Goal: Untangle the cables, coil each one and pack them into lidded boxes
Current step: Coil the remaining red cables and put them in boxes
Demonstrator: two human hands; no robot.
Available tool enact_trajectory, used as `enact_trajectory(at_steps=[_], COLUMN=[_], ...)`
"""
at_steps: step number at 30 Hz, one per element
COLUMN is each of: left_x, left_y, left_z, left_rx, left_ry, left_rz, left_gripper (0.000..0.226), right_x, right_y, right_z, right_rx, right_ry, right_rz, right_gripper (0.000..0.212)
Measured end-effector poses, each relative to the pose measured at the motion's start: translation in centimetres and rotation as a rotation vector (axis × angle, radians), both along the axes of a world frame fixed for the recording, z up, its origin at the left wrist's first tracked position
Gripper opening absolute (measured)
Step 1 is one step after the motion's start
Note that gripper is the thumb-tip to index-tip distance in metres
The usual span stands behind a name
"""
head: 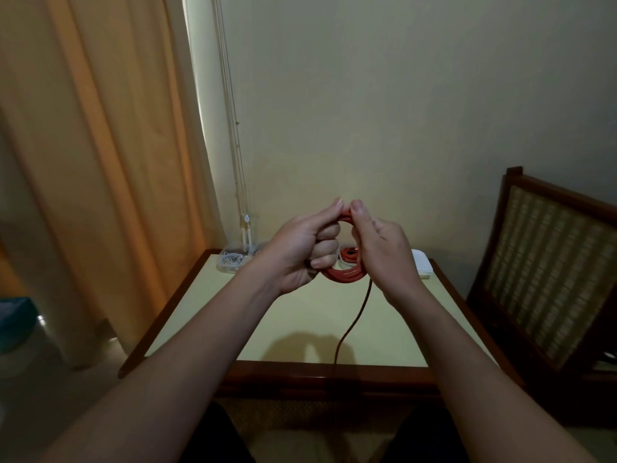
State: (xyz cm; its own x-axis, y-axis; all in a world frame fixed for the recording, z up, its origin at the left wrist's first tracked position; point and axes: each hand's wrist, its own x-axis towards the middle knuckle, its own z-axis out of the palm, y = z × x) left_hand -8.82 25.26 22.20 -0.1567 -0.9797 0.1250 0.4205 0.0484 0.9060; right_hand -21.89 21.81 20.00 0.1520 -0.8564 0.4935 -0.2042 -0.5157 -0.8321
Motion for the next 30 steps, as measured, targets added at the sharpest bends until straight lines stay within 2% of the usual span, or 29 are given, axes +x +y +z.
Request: enact_trajectory(at_steps=[3,7,9,11,14,20,24,27,30], left_x=[-0.1,-0.5,-0.6,-0.7,-0.8,-1.0,-0.7,-0.5,-0.4], left_y=[0.2,0.1,0.1,0.1,-0.1,-0.4,-0.6,-0.5,-0.5], left_z=[0.1,-0.3,-0.5,-0.4,-0.5,-1.0,-1.1,-0.7,-0.2], left_rx=[-0.043,-0.147,-0.126,-0.077,-0.055,-0.058,-0.034,-0.021,-0.007], left_ry=[-0.087,-0.264,-0.217,-0.094,0.018,0.013,0.041,0.052,0.080], left_rz=[0.036,0.164,0.154,0.097,0.049,0.089,0.089,0.074,0.066], left_gripper=[0.024,0.024,0.021,0.023,0.028,0.019,0.022,0.023,0.025], right_x=[0.0,0.0,0.2,0.3,0.5,0.8,0.9,0.8,0.7], right_y=[-0.3,-0.8,-0.9,-0.9,-0.5,-0.3,-0.5,-0.7,-0.7], right_z=[0.0,-0.6,-0.7,-0.8,-0.5,-0.6,-0.8,-0.8,-0.4], right_rx=[-0.041,-0.050,-0.033,-0.014,0.003,0.021,0.043,0.068,0.083], right_ry=[0.016,0.024,0.004,-0.032,-0.075,-0.053,-0.080,-0.096,-0.115], right_rz=[-0.029,-0.097,-0.114,-0.119,-0.105,-0.096,-0.050,-0.036,0.013], right_gripper=[0.041,0.056,0.062,0.069,0.058,0.059,0.053,0.060,0.058])
